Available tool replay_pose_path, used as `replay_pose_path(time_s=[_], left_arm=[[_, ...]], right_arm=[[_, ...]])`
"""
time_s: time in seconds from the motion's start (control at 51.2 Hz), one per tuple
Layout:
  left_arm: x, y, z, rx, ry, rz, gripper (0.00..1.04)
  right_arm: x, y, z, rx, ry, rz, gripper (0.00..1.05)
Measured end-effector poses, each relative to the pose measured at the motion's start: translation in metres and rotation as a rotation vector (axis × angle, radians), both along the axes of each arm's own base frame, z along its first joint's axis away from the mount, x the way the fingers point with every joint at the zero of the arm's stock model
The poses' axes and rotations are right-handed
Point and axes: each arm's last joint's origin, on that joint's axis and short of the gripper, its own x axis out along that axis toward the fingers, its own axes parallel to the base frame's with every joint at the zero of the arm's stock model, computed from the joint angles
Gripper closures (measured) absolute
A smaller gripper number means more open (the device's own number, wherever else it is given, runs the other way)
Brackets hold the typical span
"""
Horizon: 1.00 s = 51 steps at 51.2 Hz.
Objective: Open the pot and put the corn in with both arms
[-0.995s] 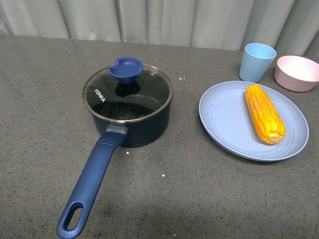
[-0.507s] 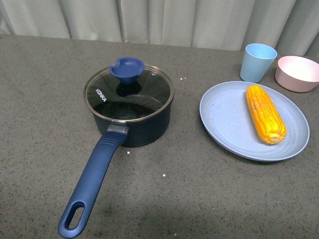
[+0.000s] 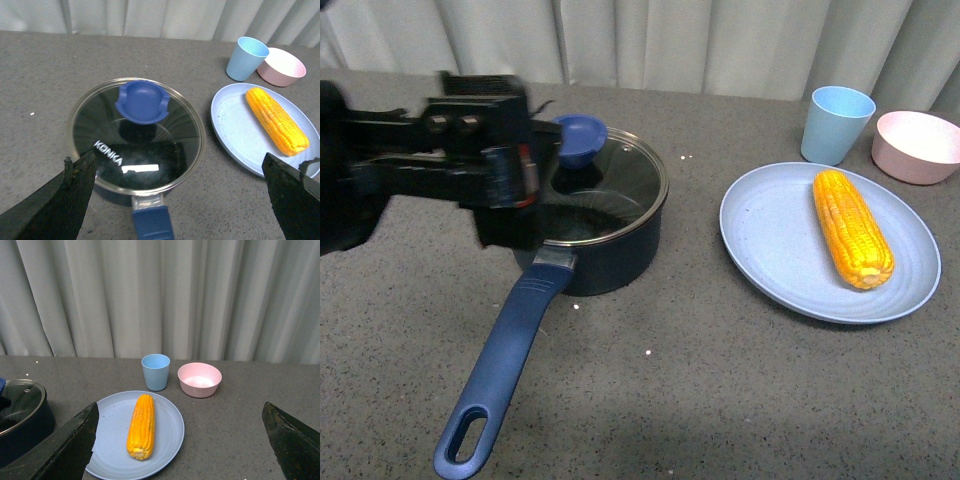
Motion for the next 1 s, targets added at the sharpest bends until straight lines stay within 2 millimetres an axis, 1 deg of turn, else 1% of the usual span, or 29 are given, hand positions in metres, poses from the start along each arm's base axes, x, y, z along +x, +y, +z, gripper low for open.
replay_pose_path(time_s=[0.195,0.371,0.468,0.566,0.683,0.82,0.898,0.995], left_arm=[[0.026,-0.034,-0.008,-0.002,0.028,-0.048,0.06],[0.046,-0.054,-0.016,0.009,0.035,-0.067,0.06],[0.065,-0.063,-0.023,0.023,0.028,-0.049,0.06],[0.079,-0.063,-0.026,0.028,0.023,-0.013,0.06],[0.097,-0.053,-0.025,0.016,0.007,0.084,0.06],[0.113,-0.043,-0.025,0.013,-0.008,0.161,0.06],[0.121,-0.038,-0.031,0.022,-0.002,0.182,0.06],[0.125,-0.037,-0.043,0.053,0.016,0.177,0.06]], right_arm=[[0.000,0.000,0.000,0.000,0.000,0.000,0.09],[0.000,0.000,0.000,0.000,0.000,0.000,0.09],[0.000,0.000,0.000,0.000,0.000,0.000,0.09],[0.000,0.000,0.000,0.000,0.000,0.000,0.09],[0.000,0.000,0.000,0.000,0.000,0.000,0.09],[0.000,0.000,0.000,0.000,0.000,0.000,0.09],[0.000,0.000,0.000,0.000,0.000,0.000,0.09],[0.000,0.000,0.000,0.000,0.000,0.000,0.09]])
